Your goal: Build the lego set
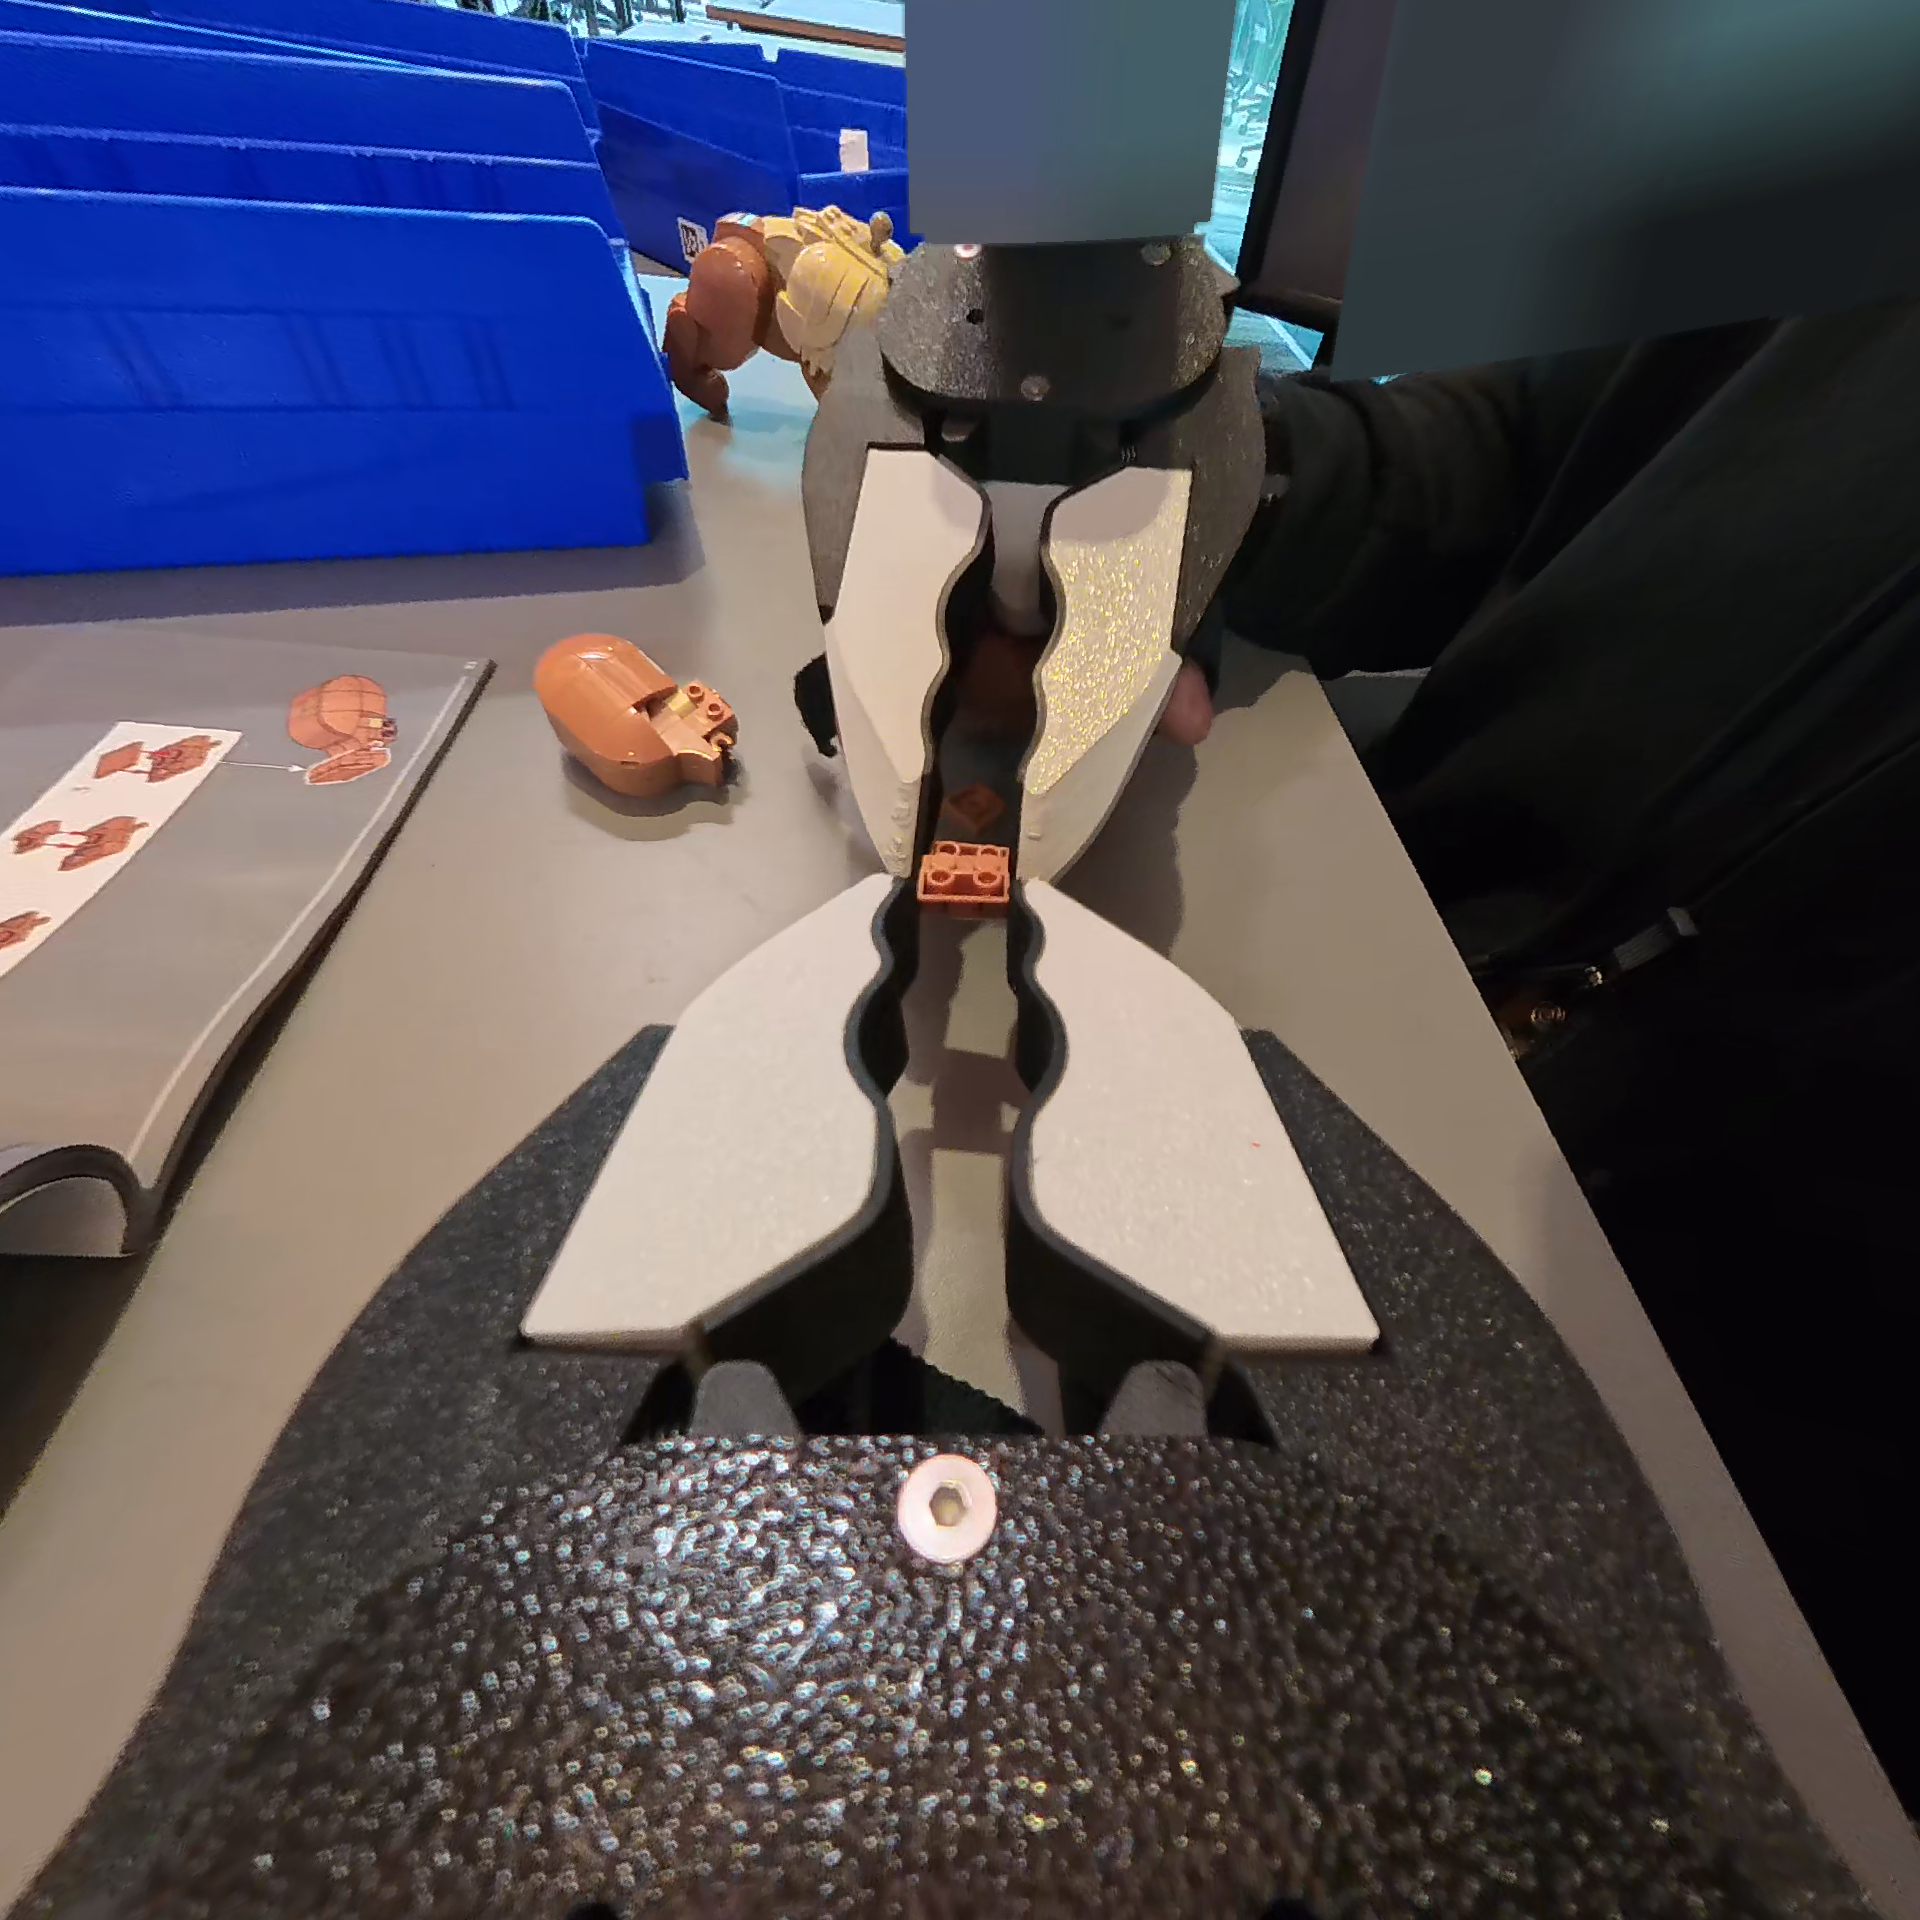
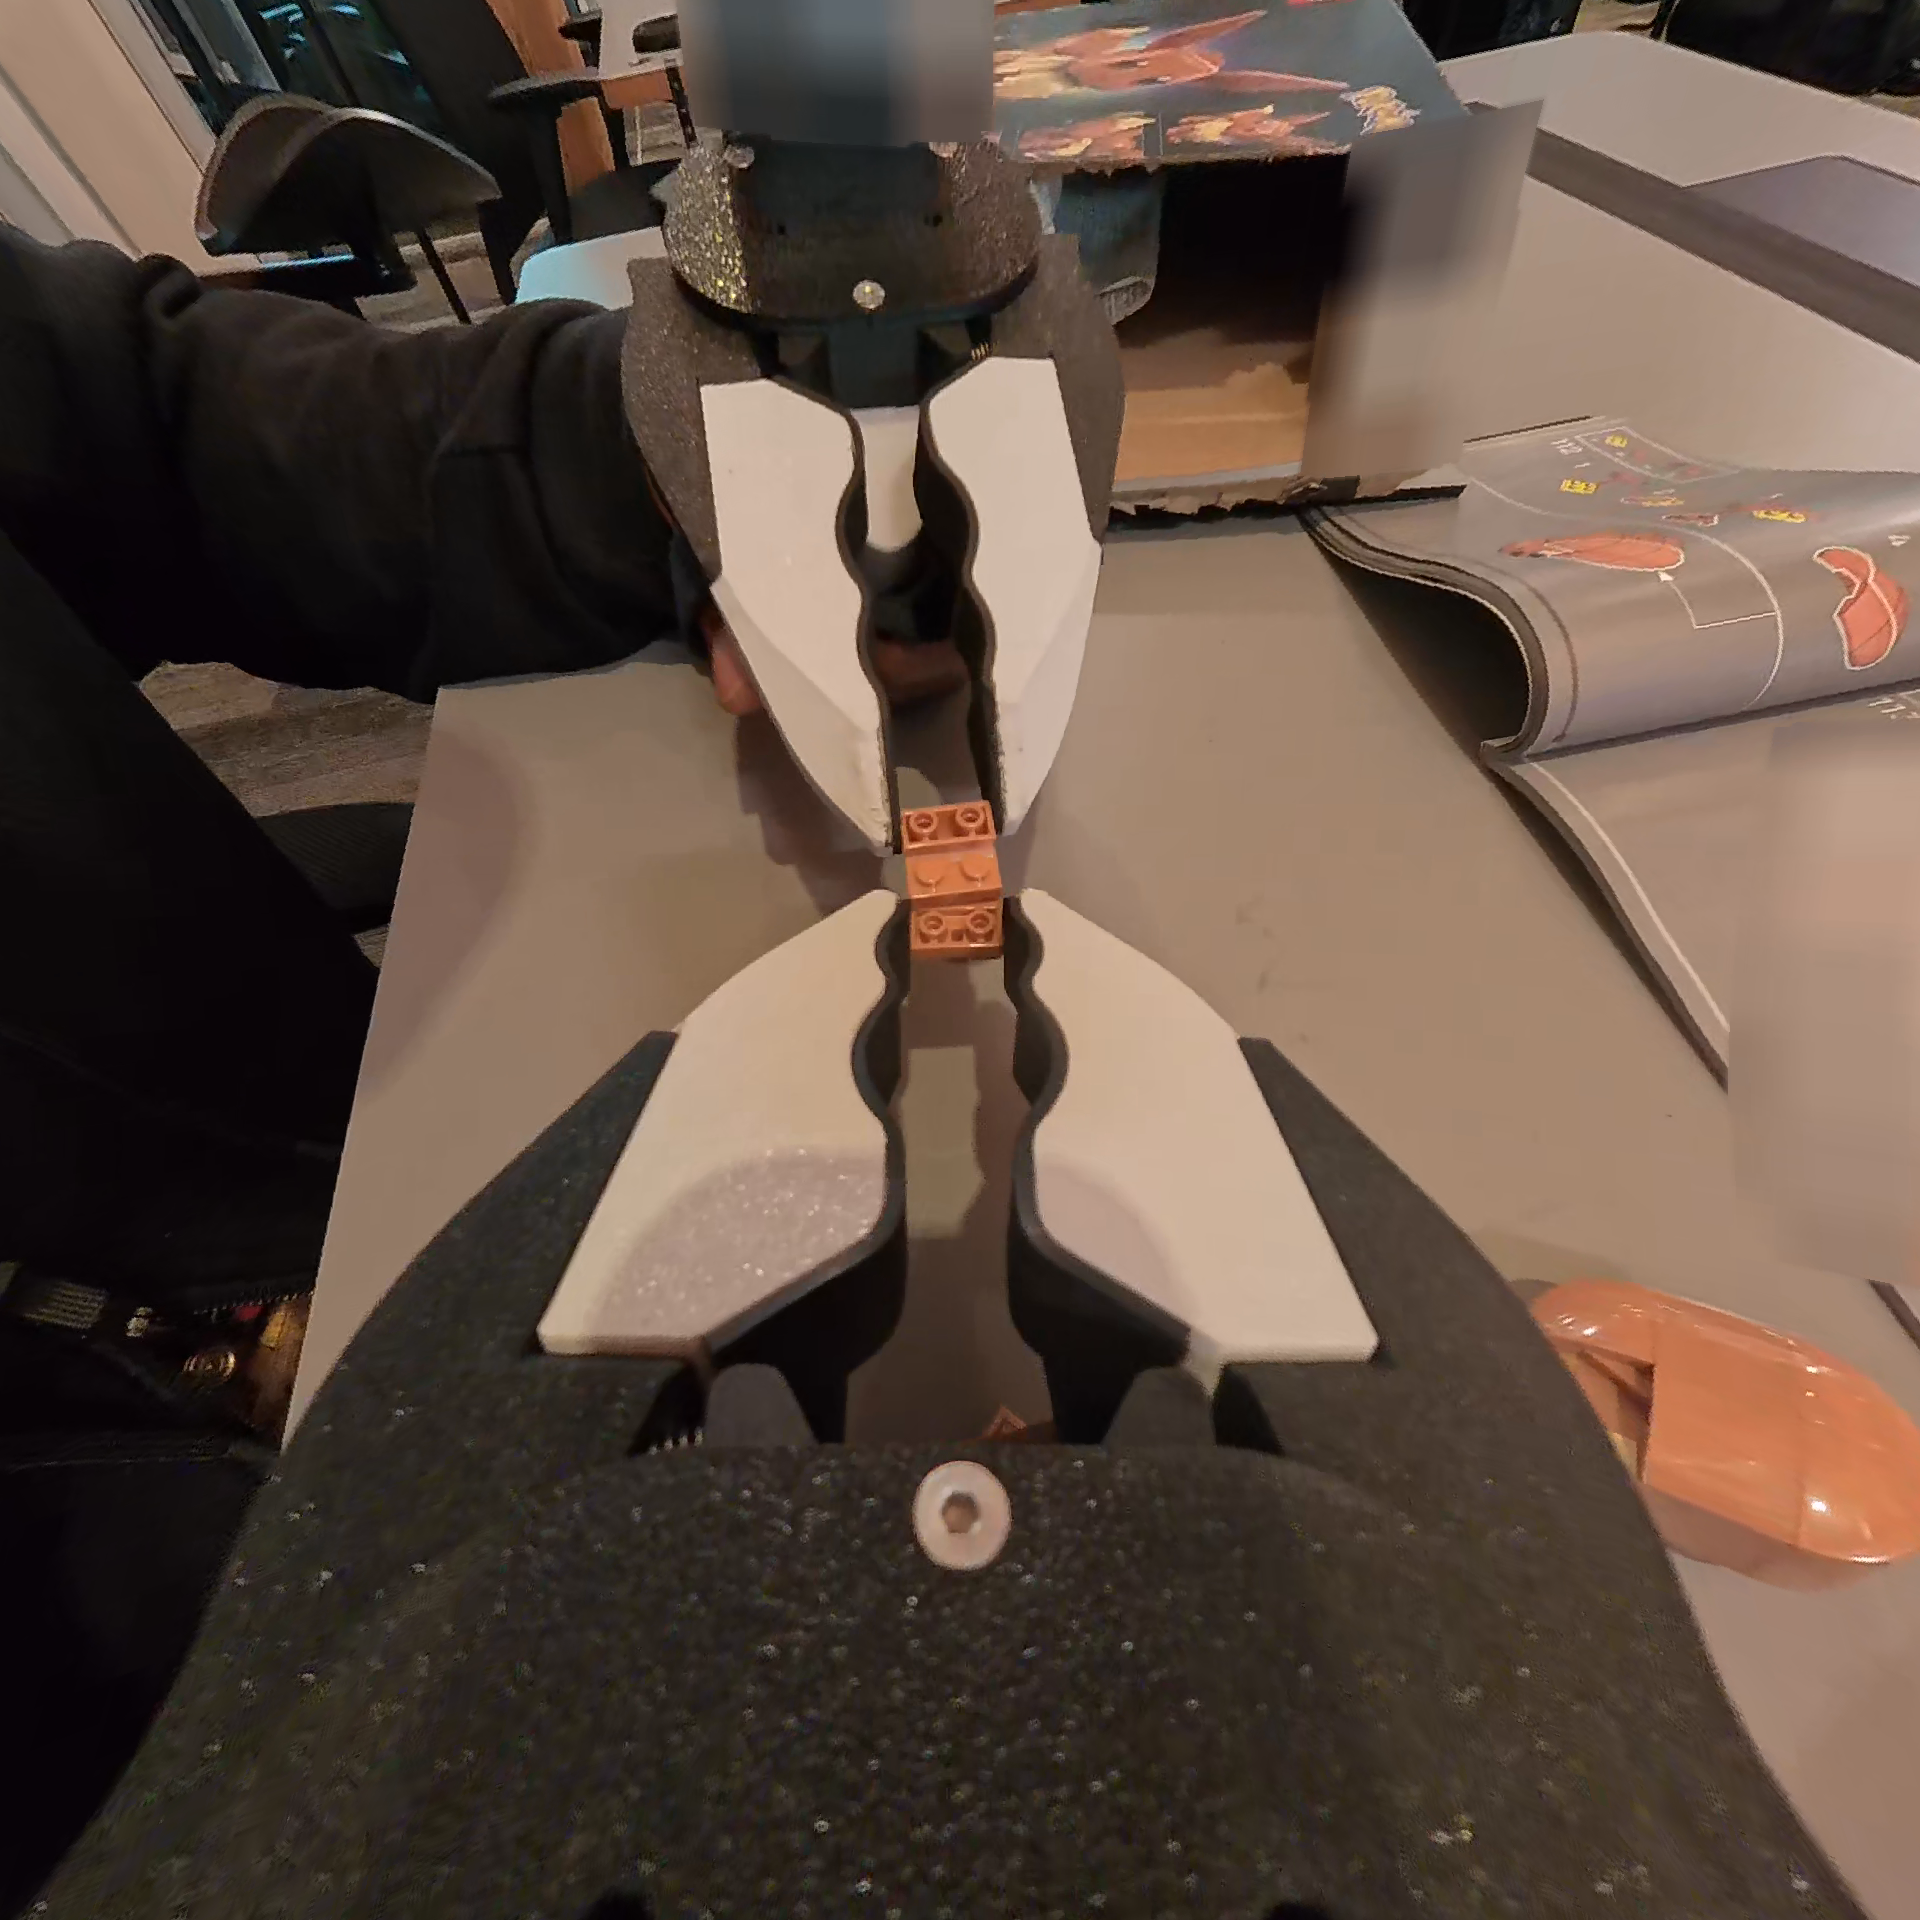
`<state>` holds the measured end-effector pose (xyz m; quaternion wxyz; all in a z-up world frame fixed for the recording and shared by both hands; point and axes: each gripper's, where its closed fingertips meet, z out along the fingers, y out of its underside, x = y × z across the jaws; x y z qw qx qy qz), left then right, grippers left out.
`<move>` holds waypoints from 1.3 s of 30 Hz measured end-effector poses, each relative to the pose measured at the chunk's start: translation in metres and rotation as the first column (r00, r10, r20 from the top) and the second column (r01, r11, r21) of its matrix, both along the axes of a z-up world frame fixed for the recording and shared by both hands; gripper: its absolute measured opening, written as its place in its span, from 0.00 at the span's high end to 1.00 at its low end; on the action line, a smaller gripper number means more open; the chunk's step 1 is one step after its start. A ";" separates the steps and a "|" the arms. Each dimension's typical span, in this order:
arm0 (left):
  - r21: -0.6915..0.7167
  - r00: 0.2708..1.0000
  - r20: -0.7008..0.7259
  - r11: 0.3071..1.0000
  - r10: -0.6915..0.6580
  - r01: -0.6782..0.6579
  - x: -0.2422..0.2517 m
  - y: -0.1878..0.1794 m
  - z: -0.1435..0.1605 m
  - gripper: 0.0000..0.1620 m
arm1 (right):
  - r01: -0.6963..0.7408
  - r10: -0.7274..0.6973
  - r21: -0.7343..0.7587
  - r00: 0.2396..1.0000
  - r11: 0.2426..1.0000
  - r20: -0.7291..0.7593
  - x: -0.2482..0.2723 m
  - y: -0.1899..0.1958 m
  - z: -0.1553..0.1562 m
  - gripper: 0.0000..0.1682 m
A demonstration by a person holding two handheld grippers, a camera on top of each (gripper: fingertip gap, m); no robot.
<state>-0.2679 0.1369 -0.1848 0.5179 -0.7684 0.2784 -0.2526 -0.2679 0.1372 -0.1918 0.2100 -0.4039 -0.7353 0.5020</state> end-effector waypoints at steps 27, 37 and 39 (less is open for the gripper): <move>-0.013 0.993 -0.107 0.998 -0.055 0.054 0.007 -0.005 -0.011 0.90 | -0.028 0.029 0.068 0.999 0.997 -0.014 0.006 -0.006 -0.007 0.90; 0.010 0.997 -0.057 0.998 -0.058 0.059 0.007 -0.006 -0.002 0.90 | -0.014 0.018 0.055 0.997 0.998 -0.078 0.006 -0.006 0.003 0.90; 0.014 0.997 -0.051 0.998 -0.055 0.056 0.007 -0.006 -0.001 0.90 | -0.013 0.017 0.048 0.997 0.999 -0.081 0.006 -0.006 0.004 0.90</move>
